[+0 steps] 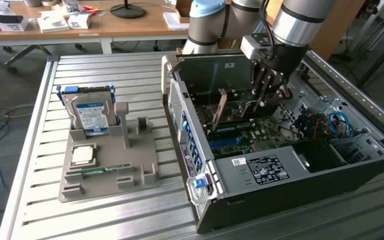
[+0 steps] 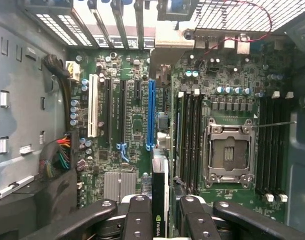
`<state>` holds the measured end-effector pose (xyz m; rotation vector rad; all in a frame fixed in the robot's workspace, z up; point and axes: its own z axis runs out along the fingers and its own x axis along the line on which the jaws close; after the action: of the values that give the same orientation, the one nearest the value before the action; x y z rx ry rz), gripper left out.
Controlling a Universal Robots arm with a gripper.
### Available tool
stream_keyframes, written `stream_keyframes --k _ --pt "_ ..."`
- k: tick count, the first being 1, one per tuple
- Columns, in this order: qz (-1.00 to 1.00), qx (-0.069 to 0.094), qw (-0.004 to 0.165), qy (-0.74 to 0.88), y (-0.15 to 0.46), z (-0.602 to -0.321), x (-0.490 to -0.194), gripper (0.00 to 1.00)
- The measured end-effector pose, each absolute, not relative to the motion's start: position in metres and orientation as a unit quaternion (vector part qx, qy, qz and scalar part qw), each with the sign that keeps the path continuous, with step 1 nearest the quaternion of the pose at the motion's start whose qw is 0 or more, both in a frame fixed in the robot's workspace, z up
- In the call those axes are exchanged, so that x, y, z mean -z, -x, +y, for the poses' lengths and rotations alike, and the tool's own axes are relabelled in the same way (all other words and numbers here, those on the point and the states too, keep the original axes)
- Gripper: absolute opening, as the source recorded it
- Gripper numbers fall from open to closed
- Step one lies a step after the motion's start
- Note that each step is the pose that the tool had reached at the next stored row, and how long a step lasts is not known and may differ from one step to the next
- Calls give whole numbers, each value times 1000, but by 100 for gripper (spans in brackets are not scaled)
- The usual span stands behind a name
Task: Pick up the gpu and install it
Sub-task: 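Insert the gpu into the slot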
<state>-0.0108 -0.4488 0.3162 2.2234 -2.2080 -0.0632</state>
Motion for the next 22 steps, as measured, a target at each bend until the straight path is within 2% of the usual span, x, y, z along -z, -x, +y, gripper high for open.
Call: stream_keyframes --k 22 --pt "-704 20 3 -709 18 -454 -308 26"
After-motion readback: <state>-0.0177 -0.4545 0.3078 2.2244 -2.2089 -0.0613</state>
